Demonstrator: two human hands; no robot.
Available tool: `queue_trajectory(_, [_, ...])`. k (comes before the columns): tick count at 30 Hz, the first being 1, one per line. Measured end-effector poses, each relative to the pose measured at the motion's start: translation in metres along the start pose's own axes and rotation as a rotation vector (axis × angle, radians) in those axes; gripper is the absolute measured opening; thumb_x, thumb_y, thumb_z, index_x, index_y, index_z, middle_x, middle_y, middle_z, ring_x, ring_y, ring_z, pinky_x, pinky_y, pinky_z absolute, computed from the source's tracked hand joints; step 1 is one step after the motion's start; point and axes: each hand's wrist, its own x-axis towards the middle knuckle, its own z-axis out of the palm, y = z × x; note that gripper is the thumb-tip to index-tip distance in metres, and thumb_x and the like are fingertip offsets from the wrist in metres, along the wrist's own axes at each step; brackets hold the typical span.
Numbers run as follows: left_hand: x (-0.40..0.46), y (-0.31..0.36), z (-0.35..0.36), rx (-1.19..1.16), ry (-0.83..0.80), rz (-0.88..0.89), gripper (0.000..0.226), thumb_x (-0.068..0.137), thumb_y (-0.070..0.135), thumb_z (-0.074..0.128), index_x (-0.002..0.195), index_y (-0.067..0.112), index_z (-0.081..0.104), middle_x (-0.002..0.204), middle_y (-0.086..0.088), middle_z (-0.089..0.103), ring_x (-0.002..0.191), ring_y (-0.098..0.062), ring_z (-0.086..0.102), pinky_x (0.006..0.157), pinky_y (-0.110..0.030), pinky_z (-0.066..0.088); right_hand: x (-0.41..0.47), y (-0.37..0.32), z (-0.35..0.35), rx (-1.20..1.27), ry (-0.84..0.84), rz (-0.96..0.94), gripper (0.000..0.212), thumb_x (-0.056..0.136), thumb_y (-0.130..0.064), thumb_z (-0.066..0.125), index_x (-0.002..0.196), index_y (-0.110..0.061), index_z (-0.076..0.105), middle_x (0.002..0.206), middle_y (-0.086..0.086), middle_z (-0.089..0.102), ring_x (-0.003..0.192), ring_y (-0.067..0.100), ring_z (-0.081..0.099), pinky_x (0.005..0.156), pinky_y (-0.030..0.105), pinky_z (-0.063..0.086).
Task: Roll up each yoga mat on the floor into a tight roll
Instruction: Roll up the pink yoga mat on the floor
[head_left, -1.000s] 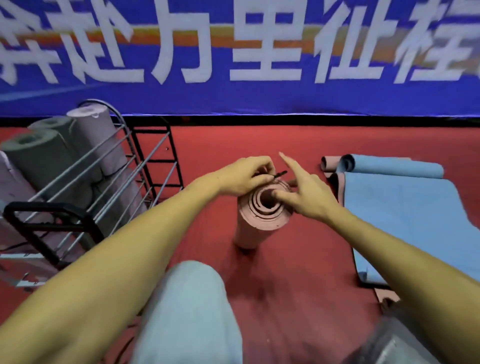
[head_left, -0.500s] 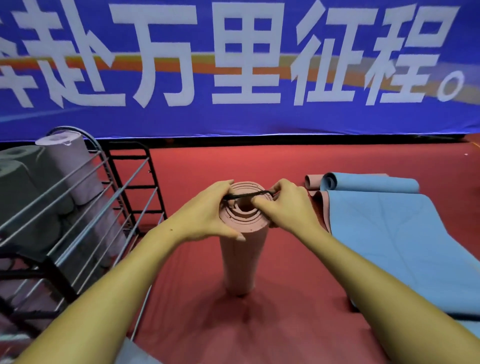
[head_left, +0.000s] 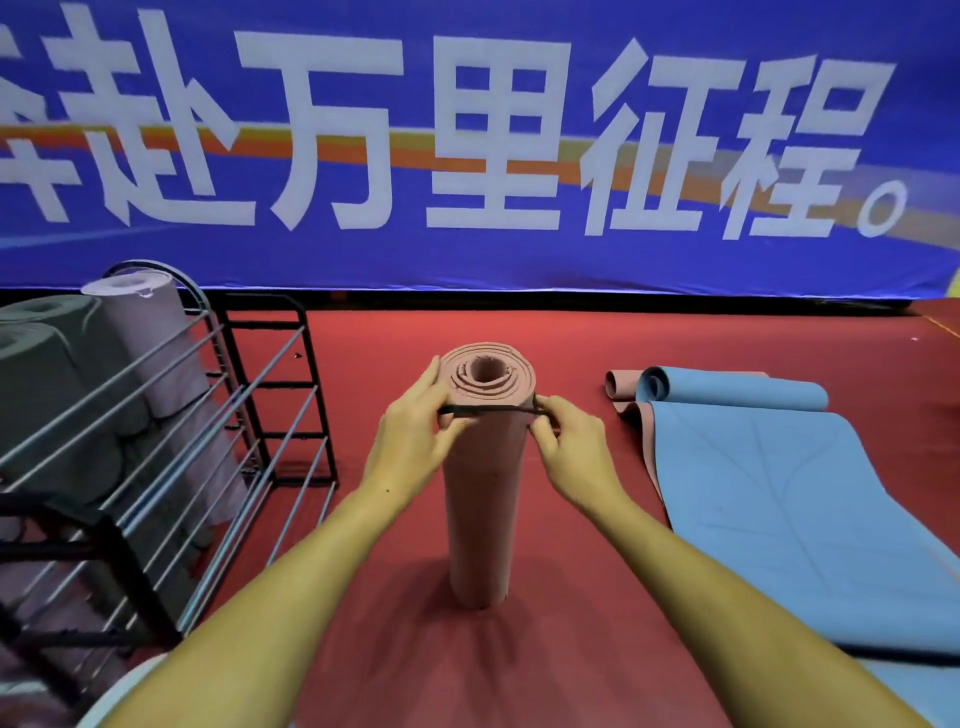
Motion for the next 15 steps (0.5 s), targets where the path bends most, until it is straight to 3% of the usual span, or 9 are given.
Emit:
queue_trajectory(1, [-0.004, 0.000, 0.008, 0.021, 0.027, -0.023, 0.028, 0.088, 0.020, 0.082, 0.103, 0.024, 0.058, 0.165, -0.006, 0.037, 0.125, -0.026, 0.063, 0.091, -0.040, 0.054, -0.002, 0.002, 0.005, 0.004, -0.020, -0.023, 0.016, 0.093, -0.007, 0.052, 0.098, -0.012, 0.066, 0.084, 0.001, 0.065, 0.076, 0.020, 0.053, 0.070, 0.037, 0.043])
queue_trajectory(3, [-0.009, -0.005, 0.021, 0.083, 0.057, -0.063, 0.030, 0.089, 0.017, 0.079, 0.096, 0.025, 0.051, 0.170, 0.005, 0.026, 0.096, -0.035, 0.068, 0.070, -0.037, 0.052, -0.002, 0.010, 0.014, -0.072, -0.097, -0.070, 0.023, 0.094, -0.007, 0.050, 0.110, -0.013, 0.066, 0.113, 0.001, 0.065, 0.100, 0.019, 0.059, 0.083, 0.035, 0.045])
queue_trajectory(4, [-0.010, -0.011, 0.024, 0.110, 0.053, -0.078, 0.032, 0.089, 0.020, 0.077, 0.089, 0.023, 0.045, 0.171, 0.008, 0.021, 0.089, -0.038, 0.067, 0.064, -0.038, 0.050, 0.000, 0.015, 0.018, -0.143, -0.142, -0.081, 0.024, 0.096, -0.010, 0.049, 0.114, -0.013, 0.064, 0.131, 0.003, 0.060, 0.112, 0.026, 0.059, 0.090, 0.039, 0.048])
queue_trajectory(6, [-0.015, -0.030, 0.030, 0.165, -0.022, -0.068, 0.036, 0.092, 0.032, 0.074, 0.082, 0.022, 0.041, 0.173, 0.009, 0.013, 0.087, -0.042, 0.064, 0.062, -0.042, 0.049, 0.006, 0.026, 0.023, -0.306, -0.198, -0.064, 0.017, 0.101, -0.015, 0.046, 0.112, -0.010, 0.059, 0.152, 0.006, 0.042, 0.113, 0.041, 0.059, 0.088, 0.049, 0.051])
queue_trajectory(9, [-0.025, -0.064, 0.044, 0.249, -0.210, -0.014, 0.037, 0.094, 0.054, 0.067, 0.084, 0.025, 0.047, 0.174, 0.008, 0.009, 0.092, -0.038, 0.065, 0.072, -0.042, 0.049, 0.018, 0.039, 0.035, -0.473, -0.248, -0.052, 0.016, 0.102, -0.016, 0.045, 0.111, -0.006, 0.054, 0.149, 0.011, 0.038, 0.101, 0.048, 0.060, 0.076, 0.052, 0.052])
queue_trajectory(12, [-0.021, -0.086, 0.065, 0.169, -0.260, -0.129, 0.040, 0.093, 0.063, 0.063, 0.084, 0.030, 0.041, 0.164, 0.026, 0.025, 0.092, -0.035, 0.066, 0.072, -0.039, 0.046, 0.032, 0.059, 0.052, -0.567, -0.335, -0.053, 0.023, 0.101, -0.014, 0.041, 0.118, -0.007, 0.055, 0.139, 0.012, 0.042, 0.101, 0.044, 0.059, 0.074, 0.051, 0.051])
queue_trajectory(15, [-0.019, -0.122, 0.092, 0.088, -0.401, -0.322, 0.051, 0.084, 0.080, 0.055, 0.086, 0.029, 0.048, 0.170, 0.024, 0.015, 0.124, -0.031, 0.062, 0.089, -0.043, 0.052, 0.033, 0.094, 0.072, -0.603, -0.386, 0.026, 0.021, 0.102, -0.013, 0.040, 0.114, -0.009, 0.056, 0.127, 0.011, 0.045, 0.096, 0.041, 0.057, 0.072, 0.048, 0.049])
